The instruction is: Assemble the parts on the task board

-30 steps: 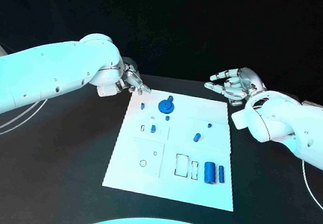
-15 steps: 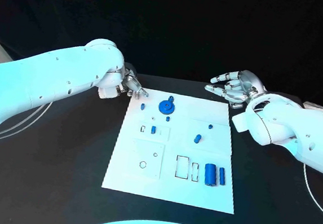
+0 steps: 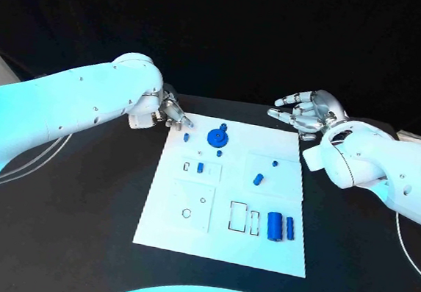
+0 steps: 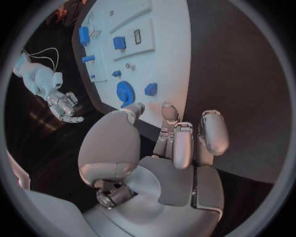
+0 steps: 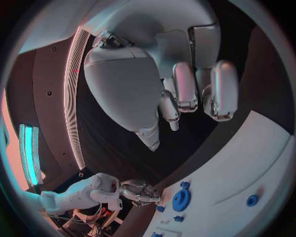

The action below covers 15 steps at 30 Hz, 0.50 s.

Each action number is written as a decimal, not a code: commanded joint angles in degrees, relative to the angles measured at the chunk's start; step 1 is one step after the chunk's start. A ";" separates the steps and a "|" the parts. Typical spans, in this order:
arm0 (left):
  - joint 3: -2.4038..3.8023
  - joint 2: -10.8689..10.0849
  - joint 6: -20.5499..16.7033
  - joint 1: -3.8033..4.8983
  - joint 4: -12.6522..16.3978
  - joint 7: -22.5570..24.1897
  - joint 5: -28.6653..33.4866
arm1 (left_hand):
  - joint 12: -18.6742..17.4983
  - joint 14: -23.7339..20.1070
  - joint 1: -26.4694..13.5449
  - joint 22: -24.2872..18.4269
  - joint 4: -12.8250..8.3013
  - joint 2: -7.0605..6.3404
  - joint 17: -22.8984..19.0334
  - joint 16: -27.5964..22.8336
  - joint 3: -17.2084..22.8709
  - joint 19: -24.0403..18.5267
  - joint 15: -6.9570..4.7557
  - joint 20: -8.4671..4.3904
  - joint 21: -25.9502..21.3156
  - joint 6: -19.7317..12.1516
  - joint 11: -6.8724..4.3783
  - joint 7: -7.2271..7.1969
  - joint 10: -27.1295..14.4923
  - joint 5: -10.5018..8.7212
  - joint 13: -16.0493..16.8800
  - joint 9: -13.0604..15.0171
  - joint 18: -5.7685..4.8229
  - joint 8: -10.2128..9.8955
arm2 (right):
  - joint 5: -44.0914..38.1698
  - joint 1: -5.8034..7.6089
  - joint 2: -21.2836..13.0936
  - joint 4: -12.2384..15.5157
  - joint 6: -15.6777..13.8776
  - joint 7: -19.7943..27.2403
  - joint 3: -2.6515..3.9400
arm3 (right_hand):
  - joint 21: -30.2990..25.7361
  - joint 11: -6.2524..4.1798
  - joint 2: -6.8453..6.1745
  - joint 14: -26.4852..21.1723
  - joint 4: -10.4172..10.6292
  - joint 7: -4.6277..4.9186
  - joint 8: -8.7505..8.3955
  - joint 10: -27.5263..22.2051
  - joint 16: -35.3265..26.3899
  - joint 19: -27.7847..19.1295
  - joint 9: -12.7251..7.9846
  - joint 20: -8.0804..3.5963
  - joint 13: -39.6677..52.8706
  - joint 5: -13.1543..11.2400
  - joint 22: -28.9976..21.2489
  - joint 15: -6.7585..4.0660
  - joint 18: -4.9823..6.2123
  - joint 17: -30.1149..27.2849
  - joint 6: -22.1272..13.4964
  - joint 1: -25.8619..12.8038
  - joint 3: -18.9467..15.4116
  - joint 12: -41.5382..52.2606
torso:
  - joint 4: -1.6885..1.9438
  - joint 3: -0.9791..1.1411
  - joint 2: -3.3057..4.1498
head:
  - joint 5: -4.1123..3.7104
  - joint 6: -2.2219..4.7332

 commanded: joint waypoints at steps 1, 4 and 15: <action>-0.04 0.19 2.98 -0.03 -0.09 1.76 0.94 | -0.09 4.06 -0.41 0.04 -0.13 0.17 10.52 -0.20 -0.45 -0.01 0.53 0.35 -0.17 -0.09 0.05 0.23 -0.39 -0.25 0.03 -0.17 0.88 -0.31 | -0.16 0.00 0.02 0.07 0.09 1.04 0.01 | -0.19 0.08 -0.23 3.67 0.01 0.02 0.34 -0.39 -0.23 0.60 0.04 0.01 -0.05 0.25 6.01 0.00 0.54 7.28 -0.35 -0.54 0.46 -0.15 | 0.03 -0.02 -0.07 | -0.03 -0.21; -0.12 0.22 4.16 -0.04 -0.13 1.88 1.07 | 0.03 4.05 0.01 0.05 -0.22 0.25 10.53 -0.18 -0.56 -0.05 0.53 0.40 -0.18 0.32 0.01 0.16 -0.41 -0.24 0.10 -0.39 0.89 -0.31 | -0.16 0.00 0.01 0.06 0.09 1.05 0.01 | -0.19 0.08 -0.23 3.67 0.01 0.02 0.34 -0.39 -0.23 0.60 0.04 0.01 -0.05 0.25 6.01 0.00 0.54 7.28 -0.35 -0.54 0.46 -0.15 | 0.02 0.00 -0.11 | 0.03 -0.29; -0.41 0.34 6.38 -0.07 0.13 2.49 1.33 | 0.19 4.07 0.70 0.24 -0.31 0.35 10.62 -0.12 -0.64 0.03 0.50 0.42 -0.10 0.71 -0.05 0.11 -0.39 -0.19 0.23 -0.69 0.86 -0.38 | -0.15 0.00 0.14 -0.09 0.19 1.07 0.01 | -0.34 0.07 -0.23 3.64 0.01 0.02 0.35 -0.52 -0.30 0.55 0.04 0.00 -0.21 0.25 5.91 -0.01 0.57 7.17 -0.38 -0.54 0.48 -0.30 | 0.01 -0.11 -0.12 | -0.01 -0.46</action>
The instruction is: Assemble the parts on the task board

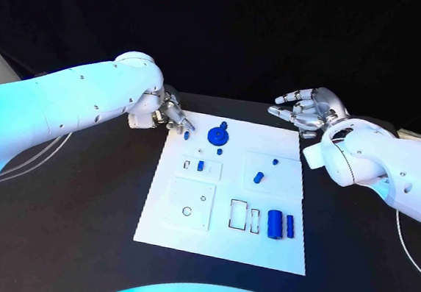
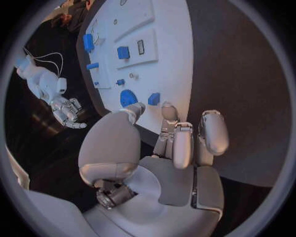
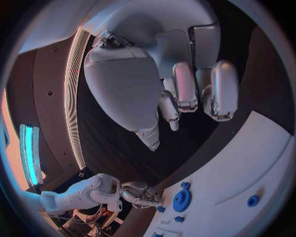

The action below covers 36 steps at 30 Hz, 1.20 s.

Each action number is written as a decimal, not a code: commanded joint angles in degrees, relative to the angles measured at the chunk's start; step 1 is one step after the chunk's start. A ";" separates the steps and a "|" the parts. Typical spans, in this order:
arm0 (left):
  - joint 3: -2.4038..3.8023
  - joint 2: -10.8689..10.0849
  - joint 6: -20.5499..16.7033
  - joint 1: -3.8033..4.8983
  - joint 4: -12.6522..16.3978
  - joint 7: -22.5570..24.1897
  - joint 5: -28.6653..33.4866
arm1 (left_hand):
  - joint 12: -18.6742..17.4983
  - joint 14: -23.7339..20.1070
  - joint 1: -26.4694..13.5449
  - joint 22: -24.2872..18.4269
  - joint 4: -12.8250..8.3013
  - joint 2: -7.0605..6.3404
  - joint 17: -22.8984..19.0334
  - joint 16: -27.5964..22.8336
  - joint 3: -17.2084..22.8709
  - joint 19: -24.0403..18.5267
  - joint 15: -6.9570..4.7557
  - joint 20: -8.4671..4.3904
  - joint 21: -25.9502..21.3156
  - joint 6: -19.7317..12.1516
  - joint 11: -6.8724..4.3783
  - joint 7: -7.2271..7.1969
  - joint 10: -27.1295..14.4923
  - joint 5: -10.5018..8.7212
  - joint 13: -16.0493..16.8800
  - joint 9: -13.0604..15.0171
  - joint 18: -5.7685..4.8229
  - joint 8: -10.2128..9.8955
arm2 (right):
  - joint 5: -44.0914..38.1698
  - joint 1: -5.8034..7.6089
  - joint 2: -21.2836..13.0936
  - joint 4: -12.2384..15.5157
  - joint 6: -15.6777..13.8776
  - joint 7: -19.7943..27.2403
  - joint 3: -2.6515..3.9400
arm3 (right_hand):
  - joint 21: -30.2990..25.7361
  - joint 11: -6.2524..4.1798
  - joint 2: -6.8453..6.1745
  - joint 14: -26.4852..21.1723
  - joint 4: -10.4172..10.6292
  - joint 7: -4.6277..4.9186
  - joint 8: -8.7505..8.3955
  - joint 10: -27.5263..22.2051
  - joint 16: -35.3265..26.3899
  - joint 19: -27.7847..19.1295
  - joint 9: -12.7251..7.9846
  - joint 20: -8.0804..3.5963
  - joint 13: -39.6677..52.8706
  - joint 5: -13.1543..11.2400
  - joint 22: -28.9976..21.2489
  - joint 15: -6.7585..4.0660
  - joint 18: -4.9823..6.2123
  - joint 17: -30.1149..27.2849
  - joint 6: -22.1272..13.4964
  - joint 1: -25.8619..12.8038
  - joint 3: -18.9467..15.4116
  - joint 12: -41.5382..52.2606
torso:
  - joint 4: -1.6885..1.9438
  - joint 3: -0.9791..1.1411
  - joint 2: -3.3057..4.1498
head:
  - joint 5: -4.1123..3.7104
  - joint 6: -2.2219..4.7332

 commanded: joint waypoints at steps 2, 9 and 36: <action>-0.03 0.18 2.59 -0.01 0.25 1.23 0.74 | 0.20 4.07 0.45 0.11 0.00 0.10 10.62 -0.12 -0.34 0.03 0.50 0.42 -0.10 0.48 -0.04 -0.11 -0.39 -0.19 0.16 -0.08 0.86 -0.39 | -0.17 0.00 0.08 -0.02 0.25 0.83 0.01 | -0.34 -0.13 -0.23 3.64 0.01 0.02 0.36 -0.32 -0.30 0.54 0.04 0.00 -0.04 0.26 5.92 -0.01 0.57 7.17 -0.38 -0.54 0.48 -0.30 | 0.04 -0.05 -0.01 | -0.04 -0.04; -0.14 0.20 2.88 -0.02 0.33 1.32 0.82 | 0.44 4.12 0.95 0.24 0.02 0.38 10.74 -0.03 -0.34 0.08 0.45 0.43 -0.04 0.86 -0.10 -0.19 -0.21 -0.14 0.40 -0.33 0.84 -0.42 | -0.17 0.00 0.18 -0.11 0.35 0.80 0.01 | -0.34 -0.13 -0.23 3.64 0.01 0.02 0.36 -0.32 -0.30 0.54 0.04 0.00 -0.04 0.26 5.92 -0.01 0.57 7.17 -0.38 -0.54 0.48 -0.30 | 0.05 -0.06 0.05 | -0.06 -0.10; -0.26 0.03 -0.10 -0.08 0.52 2.16 2.86 | 0.45 4.23 9.17 0.61 -1.71 5.22 10.96 0.17 4.34 0.13 -0.55 -0.23 0.08 2.95 -1.28 -1.50 -0.13 0.17 0.02 -1.11 0.81 1.13 | -0.18 -0.02 0.45 -0.40 0.58 0.65 0.01 | -0.29 -0.15 -0.19 3.65 -0.01 0.01 0.40 -0.20 -0.33 0.59 0.05 -0.02 -0.03 0.28 5.96 -0.03 0.55 7.19 -0.41 -0.52 0.55 -0.25 | 0.00 0.02 0.07 | -0.17 -0.48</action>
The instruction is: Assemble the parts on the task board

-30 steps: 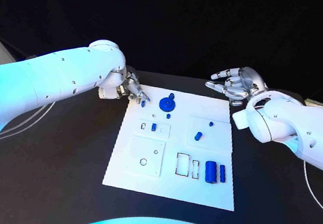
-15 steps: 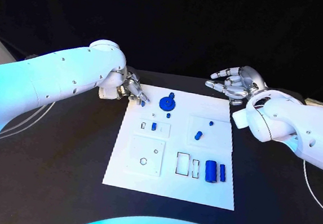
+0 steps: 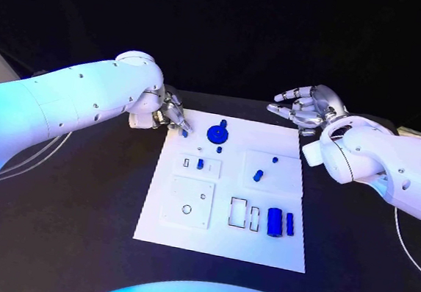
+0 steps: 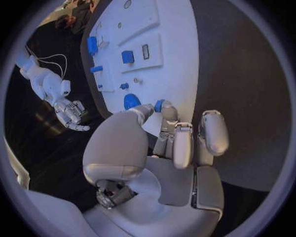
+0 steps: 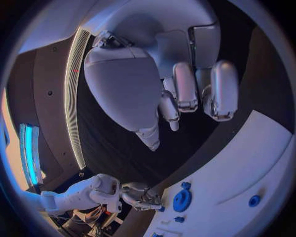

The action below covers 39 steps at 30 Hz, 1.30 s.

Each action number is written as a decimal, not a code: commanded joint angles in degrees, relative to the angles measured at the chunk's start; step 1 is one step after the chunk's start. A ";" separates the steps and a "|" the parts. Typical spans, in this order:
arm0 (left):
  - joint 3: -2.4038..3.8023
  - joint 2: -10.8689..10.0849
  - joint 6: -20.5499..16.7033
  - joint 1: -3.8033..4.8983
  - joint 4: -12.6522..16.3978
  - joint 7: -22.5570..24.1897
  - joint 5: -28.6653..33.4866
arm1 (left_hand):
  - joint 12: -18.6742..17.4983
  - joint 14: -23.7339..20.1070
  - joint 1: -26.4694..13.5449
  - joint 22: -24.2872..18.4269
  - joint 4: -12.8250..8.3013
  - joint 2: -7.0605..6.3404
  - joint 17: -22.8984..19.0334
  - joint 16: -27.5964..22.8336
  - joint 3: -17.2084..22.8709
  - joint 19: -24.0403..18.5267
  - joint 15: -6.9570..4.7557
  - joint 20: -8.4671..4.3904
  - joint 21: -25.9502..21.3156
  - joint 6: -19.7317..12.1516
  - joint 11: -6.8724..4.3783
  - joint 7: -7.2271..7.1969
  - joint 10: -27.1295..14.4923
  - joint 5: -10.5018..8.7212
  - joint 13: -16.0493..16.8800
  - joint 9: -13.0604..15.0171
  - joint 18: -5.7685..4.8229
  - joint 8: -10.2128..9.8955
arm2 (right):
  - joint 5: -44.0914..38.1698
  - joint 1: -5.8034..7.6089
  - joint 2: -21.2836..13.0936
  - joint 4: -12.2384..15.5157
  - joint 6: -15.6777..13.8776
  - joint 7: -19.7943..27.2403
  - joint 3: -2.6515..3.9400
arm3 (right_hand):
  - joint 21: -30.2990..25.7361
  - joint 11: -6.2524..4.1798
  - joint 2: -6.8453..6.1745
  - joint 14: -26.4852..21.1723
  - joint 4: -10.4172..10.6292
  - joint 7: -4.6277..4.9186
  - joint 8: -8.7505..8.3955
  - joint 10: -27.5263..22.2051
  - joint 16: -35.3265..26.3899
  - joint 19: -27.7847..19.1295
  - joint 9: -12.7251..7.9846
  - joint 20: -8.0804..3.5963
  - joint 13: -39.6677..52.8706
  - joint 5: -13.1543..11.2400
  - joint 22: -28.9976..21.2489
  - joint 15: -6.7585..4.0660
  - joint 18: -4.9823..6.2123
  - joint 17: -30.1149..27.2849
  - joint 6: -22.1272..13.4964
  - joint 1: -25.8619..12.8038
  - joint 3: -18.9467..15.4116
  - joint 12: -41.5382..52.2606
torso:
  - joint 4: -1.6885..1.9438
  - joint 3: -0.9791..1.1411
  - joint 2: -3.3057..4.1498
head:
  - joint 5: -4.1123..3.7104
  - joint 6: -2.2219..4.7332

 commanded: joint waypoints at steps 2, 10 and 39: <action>0.02 -0.01 -1.31 -0.01 0.24 1.24 2.18 | -0.07 4.27 2.25 0.03 -0.99 0.43 11.04 0.22 2.19 -0.04 -0.67 -0.46 0.04 0.06 -0.48 -0.50 0.15 0.14 0.13 0.41 0.82 1.13 | -0.19 -0.02 0.08 -0.05 0.59 0.59 0.01 | -0.29 -0.15 -0.19 3.65 0.00 0.01 0.18 -0.20 -0.33 0.59 0.05 -0.02 -0.03 0.29 5.98 -0.03 0.55 7.19 -0.41 -0.52 0.22 -0.25 | 0.01 -0.01 0.02 | -0.01 -0.10; 0.02 -0.44 -2.37 -0.01 0.87 1.25 4.75 | 0.30 4.63 3.33 1.87 -7.60 -0.77 11.83 0.72 15.86 1.12 -0.91 -0.77 1.02 -1.57 -0.70 -0.58 1.63 -0.35 0.72 2.53 0.45 5.77 | -0.19 -0.02 0.12 -0.15 0.82 0.47 0.00 | -0.30 -0.16 -0.16 3.67 -0.01 0.00 0.21 -0.08 -0.31 0.60 0.06 -0.03 0.04 0.30 5.98 -0.03 0.55 7.24 -0.41 -0.50 0.26 -0.16 | -0.03 -0.02 -0.03 | 0.14 -0.25; -0.92 -11.07 -10.78 -0.19 20.42 -1.20 6.88 | 2.26 5.45 -3.25 4.53 -13.78 -2.30 13.66 1.73 26.29 2.97 -1.52 -1.18 2.56 -0.71 -1.35 -1.16 4.71 0.06 2.83 2.68 -0.09 9.28 | -0.01 -0.11 -0.43 -0.91 0.81 0.54 -0.16 | -0.34 -0.18 -0.14 3.66 -0.01 -0.02 0.26 -0.05 -0.36 0.60 0.07 -0.04 0.01 0.36 5.95 -0.05 0.55 7.18 -0.39 -0.50 0.29 -0.16 | 0.53 0.37 -0.84 | 0.38 -0.76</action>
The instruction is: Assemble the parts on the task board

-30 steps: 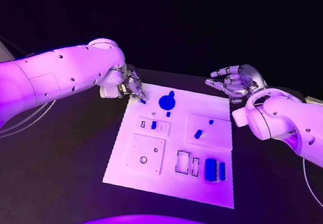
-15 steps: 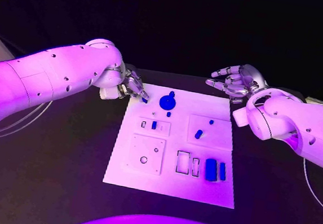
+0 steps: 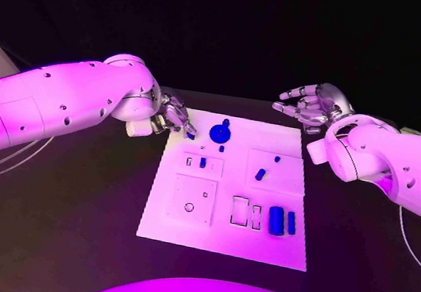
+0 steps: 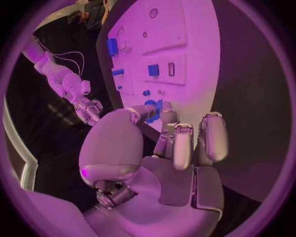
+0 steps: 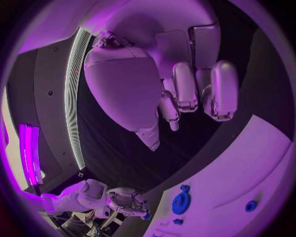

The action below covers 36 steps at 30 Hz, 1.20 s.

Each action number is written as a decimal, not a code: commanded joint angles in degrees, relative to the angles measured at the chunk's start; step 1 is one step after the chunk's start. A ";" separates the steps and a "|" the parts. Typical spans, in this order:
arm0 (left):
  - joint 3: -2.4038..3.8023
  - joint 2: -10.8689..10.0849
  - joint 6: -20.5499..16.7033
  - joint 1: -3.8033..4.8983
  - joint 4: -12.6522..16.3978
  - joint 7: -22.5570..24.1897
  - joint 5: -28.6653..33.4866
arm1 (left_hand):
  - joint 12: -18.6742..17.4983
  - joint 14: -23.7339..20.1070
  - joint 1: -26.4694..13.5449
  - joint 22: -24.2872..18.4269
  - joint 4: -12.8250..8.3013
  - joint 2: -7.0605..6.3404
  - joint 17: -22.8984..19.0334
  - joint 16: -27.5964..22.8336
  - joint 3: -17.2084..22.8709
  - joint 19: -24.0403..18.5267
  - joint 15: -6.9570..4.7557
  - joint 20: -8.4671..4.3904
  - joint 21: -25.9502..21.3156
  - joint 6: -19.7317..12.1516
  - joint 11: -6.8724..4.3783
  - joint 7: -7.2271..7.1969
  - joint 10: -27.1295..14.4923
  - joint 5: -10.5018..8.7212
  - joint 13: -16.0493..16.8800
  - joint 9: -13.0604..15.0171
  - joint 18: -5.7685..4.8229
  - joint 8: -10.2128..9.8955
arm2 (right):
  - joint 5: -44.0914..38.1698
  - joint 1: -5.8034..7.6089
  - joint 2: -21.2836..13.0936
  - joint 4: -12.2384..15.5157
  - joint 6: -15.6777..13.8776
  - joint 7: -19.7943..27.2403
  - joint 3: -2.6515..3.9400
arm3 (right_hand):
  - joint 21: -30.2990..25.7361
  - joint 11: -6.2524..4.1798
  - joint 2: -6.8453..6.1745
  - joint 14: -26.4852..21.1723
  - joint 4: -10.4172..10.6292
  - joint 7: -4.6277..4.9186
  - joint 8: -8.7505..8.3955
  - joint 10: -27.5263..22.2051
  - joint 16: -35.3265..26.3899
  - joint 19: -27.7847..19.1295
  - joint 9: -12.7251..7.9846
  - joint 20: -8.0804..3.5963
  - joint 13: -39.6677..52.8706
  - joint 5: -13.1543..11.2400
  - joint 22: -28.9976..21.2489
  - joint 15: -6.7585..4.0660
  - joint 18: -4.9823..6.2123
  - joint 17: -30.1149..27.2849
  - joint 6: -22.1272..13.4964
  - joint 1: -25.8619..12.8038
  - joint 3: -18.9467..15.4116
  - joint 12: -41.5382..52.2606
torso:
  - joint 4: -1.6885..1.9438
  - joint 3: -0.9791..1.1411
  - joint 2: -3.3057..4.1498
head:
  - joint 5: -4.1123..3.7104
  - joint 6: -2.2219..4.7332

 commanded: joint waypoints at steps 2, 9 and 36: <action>-0.38 -1.37 -3.54 -0.36 3.22 -0.30 -0.91 | 0.47 5.67 -0.37 0.19 -9.41 0.35 13.74 0.31 9.80 0.54 -0.48 -0.14 0.30 0.63 0.14 -0.63 0.54 0.31 0.21 0.16 -0.10 0.50 | -0.05 -0.13 -0.03 -0.15 0.66 0.66 -0.08 | -0.34 -0.17 -0.14 3.66 -0.01 -0.01 0.26 -0.05 -0.36 0.60 0.07 -0.04 0.00 0.36 5.93 -0.05 0.56 7.19 -0.39 -0.50 0.30 -0.16 | 0.15 0.02 -0.14 | 0.12 -0.16; -0.86 -3.46 -5.13 -1.31 7.45 -0.21 -3.93 | 0.59 5.74 -0.74 0.34 -9.67 0.24 13.92 0.41 10.20 0.66 -0.53 -0.18 0.39 0.73 0.08 -0.69 0.77 0.29 0.36 0.12 -0.13 0.66 | -0.04 -0.26 -0.12 -0.25 0.60 0.78 -0.16 | -0.59 -0.19 -0.17 3.63 -0.01 -0.03 0.31 -0.14 -0.42 0.52 0.08 -0.05 -0.13 0.40 5.76 -0.06 0.61 7.10 -0.37 -0.52 0.30 -0.26 | 0.12 -0.10 -0.08 | 0.32 -0.17; -2.17 -2.92 -3.26 -2.69 9.22 -0.33 -9.69 | 1.19 6.07 -1.94 1.13 -10.92 -0.40 14.84 0.88 11.67 1.28 -0.80 -0.42 0.81 1.25 -0.23 -0.99 1.91 0.43 1.20 -0.15 -0.31 1.16 | -0.30 -0.63 -0.07 -0.39 0.58 0.99 -0.23 | -0.60 -0.20 -0.18 3.62 0.00 -0.04 0.36 -0.11 -0.48 0.53 0.10 -0.07 -0.18 0.47 5.76 -0.08 0.60 7.02 -0.35 -0.54 0.32 -0.27 | 0.03 -0.03 0.13 | 0.30 -0.92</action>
